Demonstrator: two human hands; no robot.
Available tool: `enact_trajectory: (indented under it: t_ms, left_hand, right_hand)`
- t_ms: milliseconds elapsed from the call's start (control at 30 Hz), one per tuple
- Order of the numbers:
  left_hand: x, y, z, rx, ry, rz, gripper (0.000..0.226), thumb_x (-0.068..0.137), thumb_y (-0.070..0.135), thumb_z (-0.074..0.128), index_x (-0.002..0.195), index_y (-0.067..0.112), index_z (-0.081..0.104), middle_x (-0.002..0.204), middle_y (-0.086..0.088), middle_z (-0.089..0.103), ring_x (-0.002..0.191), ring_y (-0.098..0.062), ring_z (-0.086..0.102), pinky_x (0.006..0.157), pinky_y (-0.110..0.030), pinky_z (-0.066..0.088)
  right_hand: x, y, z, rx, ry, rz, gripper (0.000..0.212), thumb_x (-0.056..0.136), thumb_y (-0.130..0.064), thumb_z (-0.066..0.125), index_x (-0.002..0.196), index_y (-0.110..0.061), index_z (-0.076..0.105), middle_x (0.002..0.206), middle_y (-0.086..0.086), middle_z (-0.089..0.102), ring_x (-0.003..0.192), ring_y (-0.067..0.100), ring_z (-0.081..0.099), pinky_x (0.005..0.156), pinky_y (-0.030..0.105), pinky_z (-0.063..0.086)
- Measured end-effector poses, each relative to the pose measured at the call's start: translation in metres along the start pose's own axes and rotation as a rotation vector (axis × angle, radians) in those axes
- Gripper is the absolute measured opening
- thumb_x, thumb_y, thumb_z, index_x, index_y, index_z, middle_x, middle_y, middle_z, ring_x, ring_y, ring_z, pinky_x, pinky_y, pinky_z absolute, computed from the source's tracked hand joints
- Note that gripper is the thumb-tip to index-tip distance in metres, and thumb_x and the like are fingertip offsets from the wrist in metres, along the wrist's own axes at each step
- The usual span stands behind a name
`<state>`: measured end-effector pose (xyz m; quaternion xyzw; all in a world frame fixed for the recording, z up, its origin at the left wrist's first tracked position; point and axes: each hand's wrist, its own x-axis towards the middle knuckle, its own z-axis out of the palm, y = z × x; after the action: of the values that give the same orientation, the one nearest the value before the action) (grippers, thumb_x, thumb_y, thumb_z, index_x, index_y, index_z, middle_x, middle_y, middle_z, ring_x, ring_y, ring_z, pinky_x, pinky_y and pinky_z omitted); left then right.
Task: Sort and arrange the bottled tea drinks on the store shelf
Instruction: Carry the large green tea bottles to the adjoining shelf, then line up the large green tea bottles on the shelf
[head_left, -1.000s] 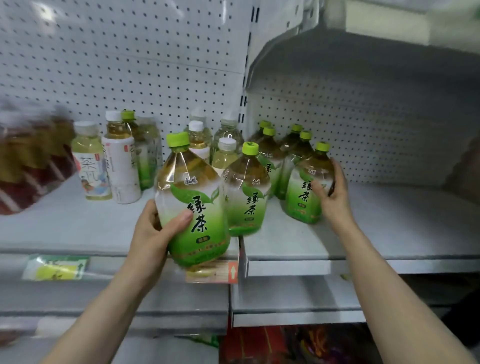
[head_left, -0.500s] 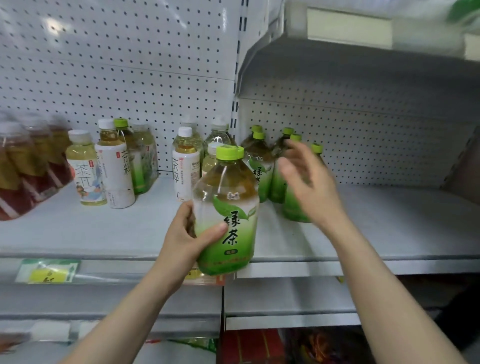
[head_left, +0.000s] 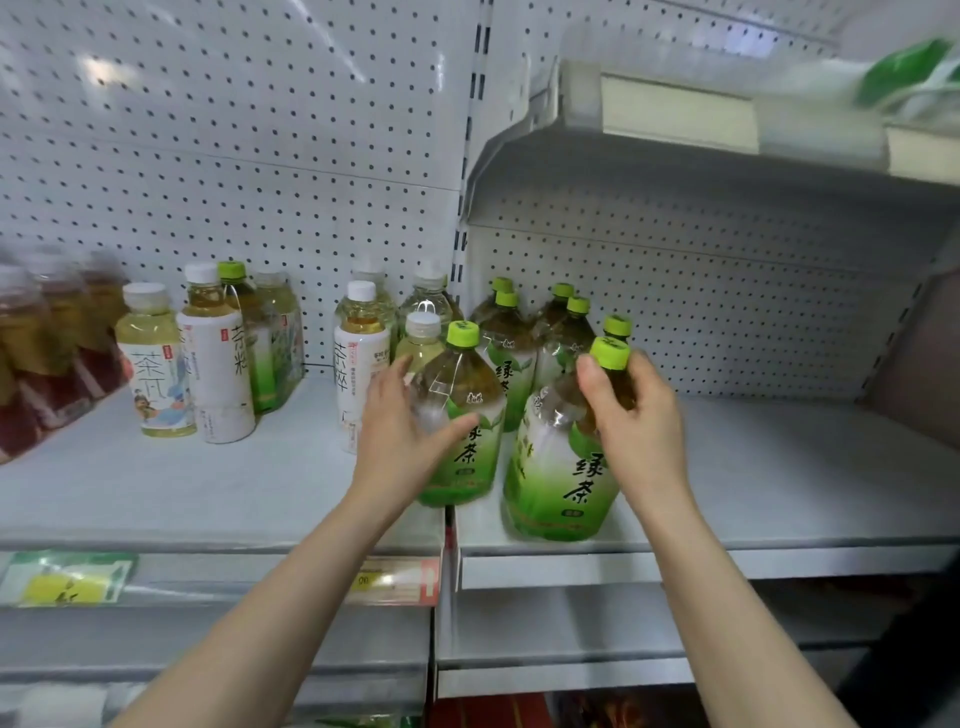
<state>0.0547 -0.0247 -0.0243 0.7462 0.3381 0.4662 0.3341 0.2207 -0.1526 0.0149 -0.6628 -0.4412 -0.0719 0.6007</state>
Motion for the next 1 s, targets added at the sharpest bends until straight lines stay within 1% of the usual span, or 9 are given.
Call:
enact_trajectory:
  t_ms: [133,267,333,500,633,733,867,933,1000]
  left_hand:
    - [0.008,-0.012,-0.001,-0.088,-0.146,-0.025,0.089,0.070,0.027,0.087,0.143,0.023,0.037,0.136,0.007,0.053,0.127,-0.018,0.051,0.107,-0.041,0.043]
    - [0.003,-0.030,-0.019,-0.074,-0.089,0.035,0.077,0.068,0.031,0.087,0.130,0.039,0.043,0.116,0.032,0.056,0.105,0.011,0.055,0.084,-0.011,0.043]
    - [0.003,-0.039,-0.033,-0.076,-0.083,0.025,0.079,0.067,0.031,0.088,0.131,0.041,0.043,0.113,0.033,0.055,0.102,0.018,0.053,0.080,-0.010,0.043]
    - [0.002,-0.051,-0.057,-0.030,-0.099,0.011,0.082,0.065,0.039,0.088,0.127,0.055,0.037,0.110,0.043,0.055,0.101,0.023,0.051,0.080,-0.013,0.044]
    - [0.003,-0.049,-0.060,-0.019,-0.122,0.022,0.078,0.065,0.041,0.087,0.114,0.070,0.035,0.106,0.055,0.050,0.100,0.024,0.052,0.076,-0.007,0.044]
    - [0.004,-0.048,-0.057,-0.044,-0.107,0.038,0.076,0.056,0.058,0.081,0.113,0.074,0.034,0.108,0.054,0.050,0.102,0.025,0.051,0.073,-0.002,0.044]
    - [0.009,-0.041,-0.035,-0.066,-0.136,0.084,0.079,0.058,0.050,0.084,0.123,0.056,0.041,0.115,0.036,0.059,0.107,0.015,0.055,0.089,-0.018,0.049]
    - [0.011,-0.032,-0.022,-0.051,-0.232,0.127,0.079,0.064,0.049,0.084,0.129,0.053,0.039,0.123,0.030,0.057,0.112,0.013,0.053,0.095,-0.022,0.049]
    - [0.019,-0.023,-0.016,0.026,-0.282,0.197,0.081,0.072,0.071,0.064,0.143,0.039,0.039,0.138,0.019,0.053,0.124,0.006,0.049,0.106,-0.027,0.044]
  right_hand:
    - [0.005,0.016,0.013,-0.089,-0.014,-0.019,0.032,0.094,-0.055,0.054,0.100,-0.025,0.063,0.090,-0.008,0.068,0.088,0.019,0.064,0.084,0.046,0.053]
    - [0.017,0.022,0.042,-0.149,-0.039,-0.062,0.032,0.097,-0.053,0.052,0.101,-0.023,0.061,0.084,-0.016,0.062,0.079,0.004,0.059,0.071,0.029,0.048]
    - [0.027,0.022,0.061,-0.183,-0.049,-0.077,0.034,0.098,-0.052,0.050,0.105,-0.020,0.061,0.089,-0.013,0.061,0.083,0.011,0.059,0.072,0.028,0.044]
    - [0.059,0.028,0.103,-0.315,-0.080,0.017,0.058,0.101,-0.051,0.042,0.136,-0.005,0.049,0.130,0.017,0.059,0.123,0.034,0.055,0.100,0.042,0.043]
    - [0.071,0.024,0.108,-0.435,-0.106,0.023,0.062,0.102,-0.045,0.043,0.147,-0.002,0.036,0.145,0.021,0.044,0.136,0.035,0.040,0.109,0.042,0.036]
    - [0.052,0.007,0.099,-0.413,0.019,-0.185,0.064,0.100,-0.049,0.045,0.151,-0.014,0.029,0.153,0.011,0.034,0.142,0.024,0.027,0.113,0.034,0.023]
    - [0.011,-0.019,0.104,-0.080,-0.328,-0.113,0.053,0.088,-0.075,0.042,0.124,-0.037,0.053,0.125,-0.014,0.059,0.115,0.007,0.055,0.100,0.034,0.047]
    - [0.005,-0.019,0.102,-0.047,-0.364,-0.054,0.036,0.091,-0.060,0.054,0.110,-0.030,0.059,0.103,-0.011,0.068,0.095,0.011,0.064,0.085,0.043,0.055]
    - [0.009,-0.014,0.090,-0.072,-0.284,-0.053,0.027,0.095,-0.048,0.056,0.106,-0.024,0.060,0.095,-0.008,0.068,0.088,0.014,0.065,0.081,0.046,0.054]
